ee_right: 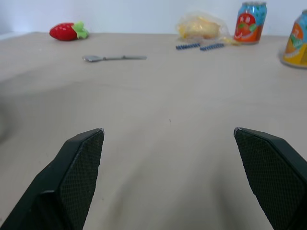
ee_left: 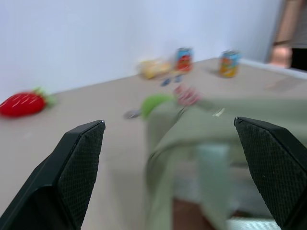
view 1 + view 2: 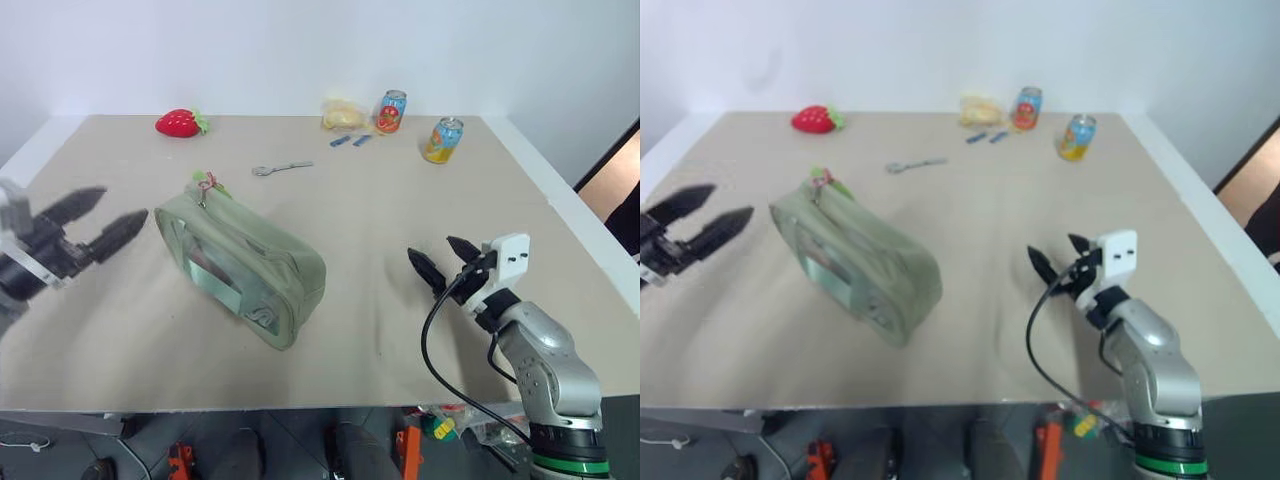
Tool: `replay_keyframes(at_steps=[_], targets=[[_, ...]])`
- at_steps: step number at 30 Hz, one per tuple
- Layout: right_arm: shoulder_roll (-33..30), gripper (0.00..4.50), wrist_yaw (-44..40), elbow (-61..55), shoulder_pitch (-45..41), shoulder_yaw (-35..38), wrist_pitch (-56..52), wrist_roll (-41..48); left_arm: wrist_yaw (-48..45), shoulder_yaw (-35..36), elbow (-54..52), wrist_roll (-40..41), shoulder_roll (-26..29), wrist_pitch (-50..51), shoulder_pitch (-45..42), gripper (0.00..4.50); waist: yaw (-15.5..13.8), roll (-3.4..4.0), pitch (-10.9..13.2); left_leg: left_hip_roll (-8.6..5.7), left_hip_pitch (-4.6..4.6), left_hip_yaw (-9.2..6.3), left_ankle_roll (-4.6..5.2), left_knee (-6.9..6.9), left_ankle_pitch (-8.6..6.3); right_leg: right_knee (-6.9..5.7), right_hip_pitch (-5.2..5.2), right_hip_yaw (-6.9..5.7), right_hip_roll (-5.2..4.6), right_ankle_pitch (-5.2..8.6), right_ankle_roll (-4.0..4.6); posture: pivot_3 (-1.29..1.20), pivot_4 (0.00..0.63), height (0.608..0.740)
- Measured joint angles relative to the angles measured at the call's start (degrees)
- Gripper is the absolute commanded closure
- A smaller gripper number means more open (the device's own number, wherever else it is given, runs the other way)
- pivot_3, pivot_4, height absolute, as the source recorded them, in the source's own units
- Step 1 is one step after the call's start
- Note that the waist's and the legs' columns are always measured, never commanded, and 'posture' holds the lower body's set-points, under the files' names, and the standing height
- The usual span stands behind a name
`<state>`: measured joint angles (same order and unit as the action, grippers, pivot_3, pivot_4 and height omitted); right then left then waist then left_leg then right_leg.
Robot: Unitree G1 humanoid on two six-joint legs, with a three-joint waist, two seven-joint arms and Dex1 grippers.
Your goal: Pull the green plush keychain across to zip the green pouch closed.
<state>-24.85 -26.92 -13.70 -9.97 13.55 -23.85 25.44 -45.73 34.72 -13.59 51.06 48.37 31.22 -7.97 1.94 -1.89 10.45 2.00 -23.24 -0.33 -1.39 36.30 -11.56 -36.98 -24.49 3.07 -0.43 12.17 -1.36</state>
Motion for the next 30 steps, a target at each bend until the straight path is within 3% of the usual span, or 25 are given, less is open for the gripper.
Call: replay_keyframes(at_steps=[5,8,14,18,24,30], targets=[[-1.48,0.00,0.81,0.05,-5.36,-0.23,-6.56,2.43,-4.45,-1.86,-8.01,9.63,4.65,8.82,0.05,0.01,0.51,0.00,0.01,0.00,-0.08,0.02,0.00,-0.01,-0.01,-0.03,-0.12,0.05,0.03,-0.01,-0.02,0.00,0.150,0.740],[-2.55,0.00,-0.33,-4.29,-6.73,-0.02,-12.59,8.19,-6.25,-3.85,-12.59,13.76,5.73,11.88,0.05,0.01,0.55,0.01,0.01,0.01,-0.05,-0.06,0.02,-0.06,-0.02,-0.09,-0.10,0.13,0.16,-0.03,-0.04,0.00,0.150,0.740],[-10.50,0.00,-8.30,-12.11,-6.50,-0.84,-21.85,18.98,-6.80,-6.52,-15.37,14.07,4.30,12.37,1.56,0.01,0.57,0.02,0.02,0.05,-0.04,-0.13,0.08,-0.18,-0.06,-0.13,-0.16,0.16,0.29,-0.02,-0.04,0.00,0.150,0.740],[-12.93,0.00,-10.60,-15.08,-13.20,-2.74,-27.35,26.16,-4.67,-7.79,-16.08,13.96,3.02,12.30,0.82,0.01,0.88,0.02,0.02,0.15,-0.01,-0.06,0.09,-0.14,-0.05,-0.13,-0.20,0.20,0.39,-0.04,-0.01,0.00,0.150,0.740],[-7.44,0.00,-10.61,-13.55,-19.92,-14.99,-25.76,21.81,-2.53,-10.86,-16.86,14.00,1.71,11.90,-2.23,0.01,0.81,-0.01,0.00,0.31,-0.04,-0.11,0.08,-0.05,-0.05,-0.12,-0.17,0.34,0.69,-0.05,0.04,0.00,0.150,0.740],[-5.55,0.00,-13.20,-6.23,-20.56,-19.34,-20.34,14.68,-4.23,-12.02,-16.96,13.10,2.18,11.41,-2.40,0.01,0.76,-0.01,0.00,0.15,-0.30,-0.05,0.10,-0.06,-0.08,-0.15,-0.42,0.67,0.70,-0.13,-0.09,0.00,0.150,0.740]])
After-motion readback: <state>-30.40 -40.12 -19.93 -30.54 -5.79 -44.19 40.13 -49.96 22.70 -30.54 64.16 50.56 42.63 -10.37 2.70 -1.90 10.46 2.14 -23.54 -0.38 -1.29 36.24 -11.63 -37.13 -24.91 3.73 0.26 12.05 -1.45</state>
